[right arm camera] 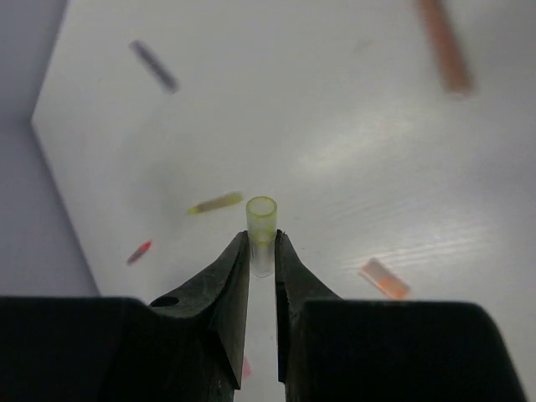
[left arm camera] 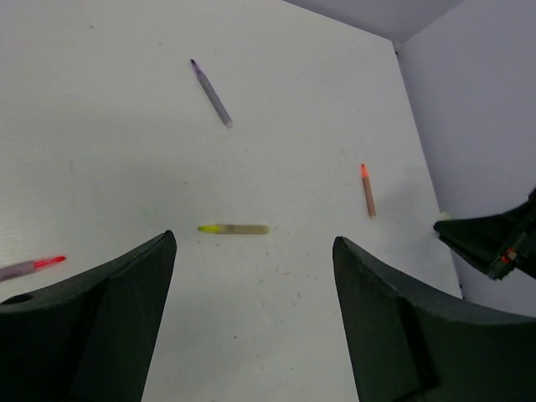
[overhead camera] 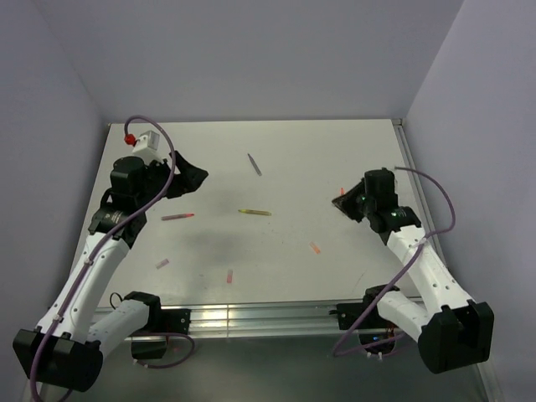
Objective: Insert the pens into the pen caps
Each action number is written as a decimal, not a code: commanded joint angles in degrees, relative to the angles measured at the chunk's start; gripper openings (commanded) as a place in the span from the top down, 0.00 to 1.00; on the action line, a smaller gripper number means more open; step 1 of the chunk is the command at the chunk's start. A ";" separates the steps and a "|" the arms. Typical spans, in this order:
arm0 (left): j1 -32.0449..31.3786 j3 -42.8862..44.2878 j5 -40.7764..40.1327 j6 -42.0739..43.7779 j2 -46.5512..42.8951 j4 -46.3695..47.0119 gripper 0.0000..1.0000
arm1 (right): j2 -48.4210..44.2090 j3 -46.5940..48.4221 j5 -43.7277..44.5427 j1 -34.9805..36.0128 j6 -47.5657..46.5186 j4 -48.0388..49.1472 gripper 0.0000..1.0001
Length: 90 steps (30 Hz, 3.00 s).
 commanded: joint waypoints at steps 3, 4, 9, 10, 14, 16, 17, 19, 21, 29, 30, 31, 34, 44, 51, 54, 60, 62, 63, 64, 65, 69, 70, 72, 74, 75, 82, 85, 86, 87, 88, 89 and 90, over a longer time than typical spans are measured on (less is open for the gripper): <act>-0.26 -1.16 12.98 -1.85 1.46 8.36 0.23 | 3.46 9.29 -15.88 8.96 -14.15 17.78 1.00; -0.26 -1.86 17.00 -2.21 1.72 9.42 0.25 | 4.00 10.52 -18.08 11.67 -15.02 20.33 1.00; -0.52 -5.11 25.91 -5.01 1.29 18.38 0.31 | 9.52 14.66 -29.34 17.84 -17.40 34.48 1.00; -0.52 -5.38 26.35 -5.37 0.94 20.05 0.30 | 10.49 16.84 -31.97 18.89 -17.84 34.94 1.00; -0.52 -4.33 26.10 -6.60 1.20 20.95 0.29 | 12.79 20.03 -32.44 25.30 -22.75 34.42 1.00; -0.52 -3.10 25.92 -6.52 2.25 20.69 0.31 | 12.35 19.68 -33.13 26.55 -23.47 34.86 1.00; -0.52 -3.01 25.66 -6.69 2.52 20.25 0.33 | 11.48 19.15 -33.57 26.90 -23.91 35.56 1.00; -0.52 -3.53 26.97 -7.74 3.48 21.90 0.38 | 10.42 17.84 -33.92 27.34 -24.52 35.91 1.00; -0.61 -3.80 26.54 -8.27 3.92 22.10 0.41 | 9.28 17.13 -31.48 27.34 -25.58 34.52 1.00; -9.20 -0.54 -3.49 -6.06 8.76 4.25 0.40 | 5.32 18.88 -14.69 26.64 -27.25 20.21 1.00; -10.44 -2.28 -7.09 -10.86 8.67 4.42 0.39 | 5.23 19.41 -14.16 26.20 -27.34 19.23 1.00; -13.32 -3.17 -10.52 -13.87 8.76 4.51 0.40 | 5.14 20.37 -13.11 25.68 -27.34 18.43 1.00; -16.94 -6.08 -23.35 -28.71 9.89 4.34 0.45 | 4.70 22.22 -10.29 24.53 -27.34 15.01 1.00; -29.35 8.66 -42.73 -64.33 32.99 -10.32 0.46 | 1.10 24.51 -12.21 17.94 -27.42 6.83 1.00; -31.46 19.93 -41.58 -71.82 47.24 -18.07 0.49 | -0.66 23.28 -17.22 13.46 -28.65 6.21 1.00; -31.55 24.13 -42.55 -73.05 50.14 -21.49 0.49 | -1.10 22.84 -18.28 12.14 -29.01 6.03 1.00; -33.21 27.40 -42.20 -75.86 53.05 -25.63 0.47 | -0.92 21.88 -21.00 11.17 -28.04 7.35 1.00; -33.56 28.28 -41.76 -76.82 54.10 -26.51 0.47 | -1.10 21.44 -21.88 11.00 -27.78 7.88 1.00; -33.57 28.55 -41.50 -77.09 54.98 -26.77 0.47 | -1.27 21.17 -22.06 10.91 -27.69 7.88 1.00; -33.74 28.64 -41.06 -77.44 55.25 -26.78 0.46 | -1.62 21.00 -22.15 10.82 -27.78 7.88 1.00; -33.83 28.46 -40.71 -77.71 55.60 -25.99 0.46 | -1.80 20.99 -22.06 10.73 -27.86 7.62 1.00; -34.44 29.60 -40.17 -78.94 57.88 -26.69 0.46 | -3.12 20.82 -21.71 9.68 -27.86 7.09 1.00; -34.62 29.95 -40.26 -79.29 58.24 -27.04 0.45 | -3.64 20.73 -21.54 9.76 -27.86 7.00 1.00; -34.62 30.22 -40.44 -79.82 58.68 -27.04 0.45 | -4.00 20.47 -21.62 9.68 -27.78 6.91 1.00; -34.71 30.57 -40.70 -79.90 59.20 -26.95 0.45 | -4.61 19.77 -21.88 9.41 -27.60 7.09 1.00; -34.62 30.92 -40.79 -79.99 59.64 -27.21 0.45 | -4.87 19.59 -21.97 9.33 -27.51 7.26 1.00; -34.53 36.72 -39.39 -78.41 64.74 -30.64 0.45 | -6.54 18.80 -22.50 8.18 -26.99 7.00 1.00; -34.53 38.91 -39.12 -78.50 66.41 -33.01 0.46 | -7.34 18.10 -23.02 7.83 -26.72 7.35 1.00; -34.62 39.09 -39.38 -78.41 66.94 -33.45 0.46 | -7.51 17.57 -23.29 7.31 -26.64 7.44 1.00; -34.62 39.09 -39.47 -78.41 66.94 -33.63 0.47 | -7.86 17.31 -23.47 7.13 -26.46 7.53 1.00; -34.62 38.75 -39.47 -78.50 66.94 -33.72 0.48 | -8.04 17.13 -23.73 6.95 -26.37 7.70 1.00; -34.45 38.48 -39.12 -78.50 66.86 -33.63 0.51 | -8.21 16.69 -23.99 6.60 -26.28 7.79 1.00; -34.27 38.31 -38.95 -78.32 66.85 -33.72 0.52 | -8.39 16.51 -24.26 6.51 -26.28 7.79 1.00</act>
